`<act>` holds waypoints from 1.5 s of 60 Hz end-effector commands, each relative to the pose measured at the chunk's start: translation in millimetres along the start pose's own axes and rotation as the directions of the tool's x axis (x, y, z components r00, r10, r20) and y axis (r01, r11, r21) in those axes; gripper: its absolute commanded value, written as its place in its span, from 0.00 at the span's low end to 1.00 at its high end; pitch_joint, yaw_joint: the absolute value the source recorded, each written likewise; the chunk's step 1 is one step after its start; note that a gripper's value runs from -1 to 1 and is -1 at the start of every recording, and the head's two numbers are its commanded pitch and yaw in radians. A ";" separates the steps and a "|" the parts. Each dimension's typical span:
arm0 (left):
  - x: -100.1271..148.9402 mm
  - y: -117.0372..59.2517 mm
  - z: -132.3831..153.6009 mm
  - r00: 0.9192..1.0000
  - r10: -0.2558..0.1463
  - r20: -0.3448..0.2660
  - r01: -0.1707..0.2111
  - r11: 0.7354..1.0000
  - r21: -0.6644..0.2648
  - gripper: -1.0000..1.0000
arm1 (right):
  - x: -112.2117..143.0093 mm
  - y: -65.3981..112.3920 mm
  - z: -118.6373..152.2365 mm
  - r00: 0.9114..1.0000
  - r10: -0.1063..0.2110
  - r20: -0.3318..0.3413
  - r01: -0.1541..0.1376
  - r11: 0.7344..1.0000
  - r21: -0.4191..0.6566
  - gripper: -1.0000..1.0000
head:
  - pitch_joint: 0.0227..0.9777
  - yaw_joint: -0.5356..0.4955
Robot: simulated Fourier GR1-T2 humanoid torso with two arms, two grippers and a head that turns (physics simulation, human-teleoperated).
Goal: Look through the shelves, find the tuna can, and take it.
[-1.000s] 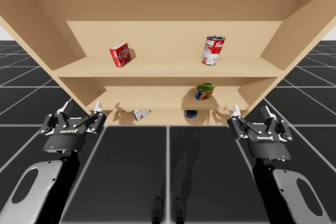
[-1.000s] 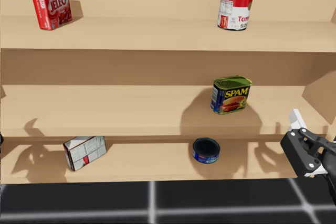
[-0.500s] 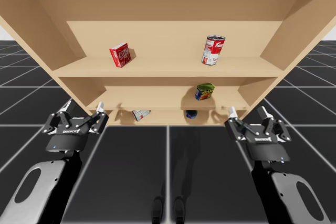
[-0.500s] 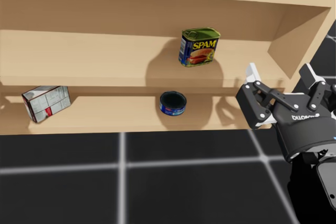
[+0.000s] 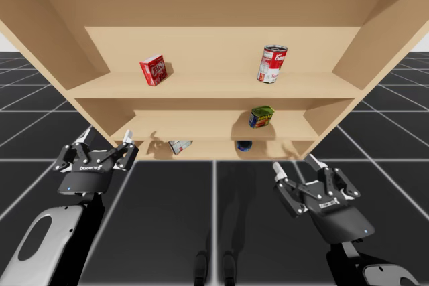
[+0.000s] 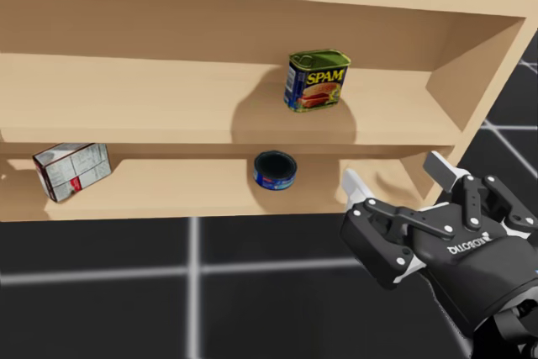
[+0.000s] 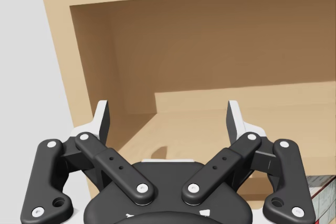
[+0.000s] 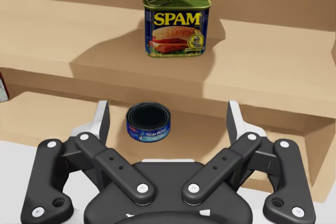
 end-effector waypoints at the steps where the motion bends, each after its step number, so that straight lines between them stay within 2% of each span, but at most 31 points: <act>1: 0.2 -0.2 0.4 1.000 0.002 0.000 -0.002 1.000 0.000 0.00 | -20.6 18.5 1.5 0.996 -0.029 -0.085 0.035 0.996 0.077 0.00 | 0.73 0.34; 10: 0.4 -0.5 1.3 1.000 0.000 -0.005 0.000 1.000 0.002 0.00 | -45.2 22.4 -22.4 0.993 -0.012 -0.117 0.020 0.997 0.070 0.00 | 0.73 0.34; 12: 0.5 -0.6 1.4 1.000 0.000 -0.006 0.000 1.000 0.001 0.00 | -51.5 21.8 -31.3 0.993 0.012 -0.119 -0.007 0.999 0.045 0.00 | 0.73 0.34; 16: 0.6 -0.6 1.7 1.000 0.000 -0.006 0.000 1.000 0.001 0.00 | -57.5 21.5 -39.4 0.992 0.021 -0.128 -0.015 0.999 0.043 0.00 | 0.73 0.34; 19: 0.5 -0.5 1.6 1.000 0.000 -0.006 0.000 1.000 0.001 0.00 | -65.1 20.9 -50.1 0.989 0.040 -0.142 -0.037 0.999 0.029 0.00 | 0.73 0.34; 22: 0.5 -0.5 1.6 1.000 0.000 -0.006 0.000 1.000 0.001 0.00 | -72.0 21.1 -60.4 0.986 0.033 -0.161 -0.029 0.999 0.025 0.00 | 0.73 0.34; 27: 0.3 -0.7 1.7 1.000 -0.001 -0.007 0.001 1.000 -0.001 0.00 | -81.1 19.8 -76.4 0.984 0.053 -0.167 -0.054 0.999 -0.005 0.00 | 0.73 0.34; 32: 0.3 -0.4 1.7 1.000 -0.001 -0.009 0.001 1.000 0.000 0.00 | -89.7 16.5 -92.2 0.982 0.091 -0.166 -0.100 0.994 -0.045 0.00 | 0.73 0.34; 35: 0.4 -0.3 1.7 1.000 -0.001 -0.009 0.001 1.000 0.000 0.00 | -92.2 16.0 -99.6 0.980 0.091 -0.175 -0.102 0.994 -0.050 0.00 | 0.73 0.34; 39: 0.5 -0.3 1.9 1.000 0.000 -0.010 0.000 1.000 0.000 0.00 | -94.9 16.9 -111.1 0.978 0.111 -0.176 -0.122 0.991 -0.053 0.00 | 0.73 0.34; 41: 0.4 -0.2 1.7 1.000 0.000 -0.010 0.000 1.000 0.000 0.00 | -95.3 18.0 -114.3 0.978 0.108 -0.178 -0.119 0.992 -0.051 0.00 | 0.73 0.34; 44: 0.4 -0.2 1.7 1.000 0.000 -0.010 0.000 1.000 0.001 0.00 | -96.7 20.4 -121.0 0.977 0.119 -0.179 -0.130 0.990 -0.048 0.00 | 0.73 0.34; 46: 0.4 -0.1 1.6 1.000 -0.001 -0.010 0.001 1.000 0.001 0.00 | -96.9 23.4 -128.4 0.977 0.109 -0.183 -0.119 0.992 -0.044 0.00 | 0.73 0.34; 56: 0.4 0.3 1.7 1.000 -0.001 -0.012 0.001 1.000 0.003 0.00 | -97.8 31.4 -150.7 0.975 0.137 -0.173 -0.148 0.988 -0.050 0.00 | 0.73 0.34; 57: 0.4 0.5 1.5 1.000 0.000 -0.012 0.000 1.000 0.004 0.00 | -97.7 32.6 -153.5 0.975 0.132 -0.177 -0.142 0.989 -0.046 0.00 | 0.73 0.34; 62: 0.5 0.7 1.7 1.000 -0.001 -0.013 0.001 1.000 0.005 0.00 | -98.8 35.1 -162.7 0.974 0.142 -0.178 -0.152 0.987 -0.047 0.00 | 0.74 0.34; 64: 0.6 0.7 1.8 1.000 0.000 -0.014 0.001 1.000 0.005 0.00 | -99.3 36.1 -164.9 0.974 0.133 -0.184 -0.143 0.989 -0.044 0.00 | 0.74 0.34; 67: 0.7 0.6 1.9 1.000 -0.001 -0.014 0.001 1.000 0.005 0.00 | -100.8 38.1 -169.5 0.972 0.139 -0.189 -0.149 0.988 -0.042 0.00 | 0.74 0.34; 73: 0.6 0.4 1.9 1.000 -0.002 -0.016 0.002 1.000 0.006 0.00 | -105.0 40.1 -176.9 0.970 0.130 -0.206 -0.141 0.989 -0.040 0.00 | 0.74 0.35; 77: 0.7 0.4 2.0 1.000 -0.003 -0.017 0.003 1.000 0.008 0.00 | -110.1 40.7 -182.8 0.966 0.114 -0.231 -0.126 0.991 -0.039 0.00 | 0.74 0.35; 86: 0.8 0.6 2.0 1.000 -0.005 -0.016 0.005 1.000 0.009 0.00 | -118.8 39.4 -190.9 0.961 0.113 -0.253 -0.128 0.991 -0.045 0.00 | 0.74 0.35; 90: 0.9 0.7 2.0 1.000 -0.005 -0.015 0.005 1.000 0.009 0.00 | -121.9 38.3 -194.8 0.960 0.100 -0.260 -0.116 0.992 -0.044 0.00 | 0.74 0.35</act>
